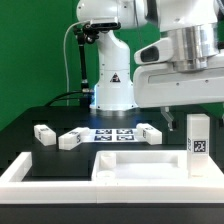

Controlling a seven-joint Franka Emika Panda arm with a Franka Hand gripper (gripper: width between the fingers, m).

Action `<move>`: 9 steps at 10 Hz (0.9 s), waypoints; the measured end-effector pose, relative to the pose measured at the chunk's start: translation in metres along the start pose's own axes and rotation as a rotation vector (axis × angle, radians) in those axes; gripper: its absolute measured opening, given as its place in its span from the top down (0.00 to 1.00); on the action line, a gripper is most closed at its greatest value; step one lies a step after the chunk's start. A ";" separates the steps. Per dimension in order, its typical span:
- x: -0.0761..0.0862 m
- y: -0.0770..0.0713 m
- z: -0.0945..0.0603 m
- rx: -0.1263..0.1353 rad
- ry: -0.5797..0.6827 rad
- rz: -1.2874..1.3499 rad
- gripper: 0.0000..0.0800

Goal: Assemble desk

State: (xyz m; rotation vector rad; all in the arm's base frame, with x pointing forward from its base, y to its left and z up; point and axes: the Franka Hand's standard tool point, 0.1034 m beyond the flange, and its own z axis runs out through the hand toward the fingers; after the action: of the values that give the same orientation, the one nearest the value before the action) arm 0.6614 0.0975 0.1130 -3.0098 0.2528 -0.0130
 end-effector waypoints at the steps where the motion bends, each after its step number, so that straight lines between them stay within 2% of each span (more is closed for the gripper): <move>1: 0.000 -0.001 0.001 0.010 0.002 0.057 0.19; 3: 0.000 -0.001 0.001 0.009 0.001 0.073 0.50; 4: 0.000 0.000 0.002 0.008 0.000 0.115 0.50; 5: 0.000 0.003 0.002 0.006 0.000 0.229 0.63; 7: 0.000 0.003 0.002 0.008 0.000 0.372 0.63; 9: 0.001 0.004 0.002 0.013 0.001 0.629 0.63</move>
Offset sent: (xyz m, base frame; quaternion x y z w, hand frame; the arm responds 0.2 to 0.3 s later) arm 0.0000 0.0000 0.0000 0.0000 0.0000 0.0650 0.9979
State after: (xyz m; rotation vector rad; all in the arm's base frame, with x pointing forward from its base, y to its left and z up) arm 0.6621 0.0941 0.1103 -2.7751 1.1680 0.0416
